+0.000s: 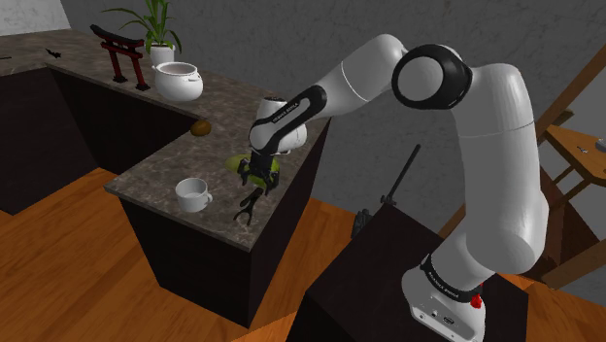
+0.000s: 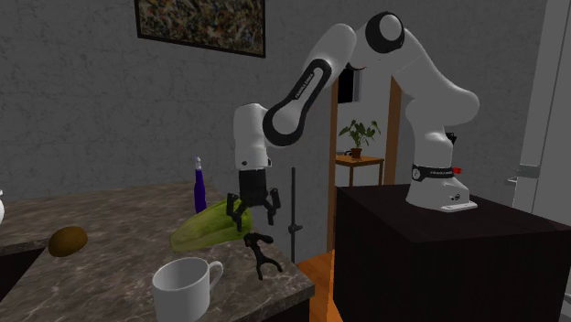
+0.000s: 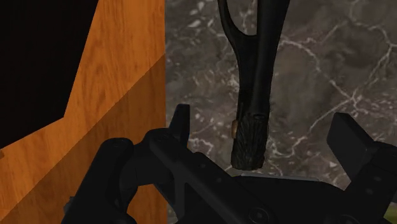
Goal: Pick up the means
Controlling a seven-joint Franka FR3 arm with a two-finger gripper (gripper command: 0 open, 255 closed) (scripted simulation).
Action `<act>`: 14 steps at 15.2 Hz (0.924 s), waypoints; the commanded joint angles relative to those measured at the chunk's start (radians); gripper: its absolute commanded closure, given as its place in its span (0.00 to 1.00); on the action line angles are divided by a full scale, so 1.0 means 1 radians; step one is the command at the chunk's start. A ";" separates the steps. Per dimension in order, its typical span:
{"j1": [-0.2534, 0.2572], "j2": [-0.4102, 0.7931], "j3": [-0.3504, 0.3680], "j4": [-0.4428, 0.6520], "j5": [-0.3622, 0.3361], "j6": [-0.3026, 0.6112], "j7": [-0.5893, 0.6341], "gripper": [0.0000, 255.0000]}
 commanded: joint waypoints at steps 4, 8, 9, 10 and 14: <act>0.005 0.065 -0.005 0.031 0.000 0.035 0.001 0.00; 0.007 0.095 -0.006 0.043 -0.001 0.054 -0.003 0.00; 0.007 0.095 -0.006 0.043 -0.001 0.053 -0.003 1.00; 0.007 0.095 -0.006 0.043 -0.001 0.053 -0.002 1.00; 0.007 0.095 -0.006 0.043 -0.001 0.054 -0.003 1.00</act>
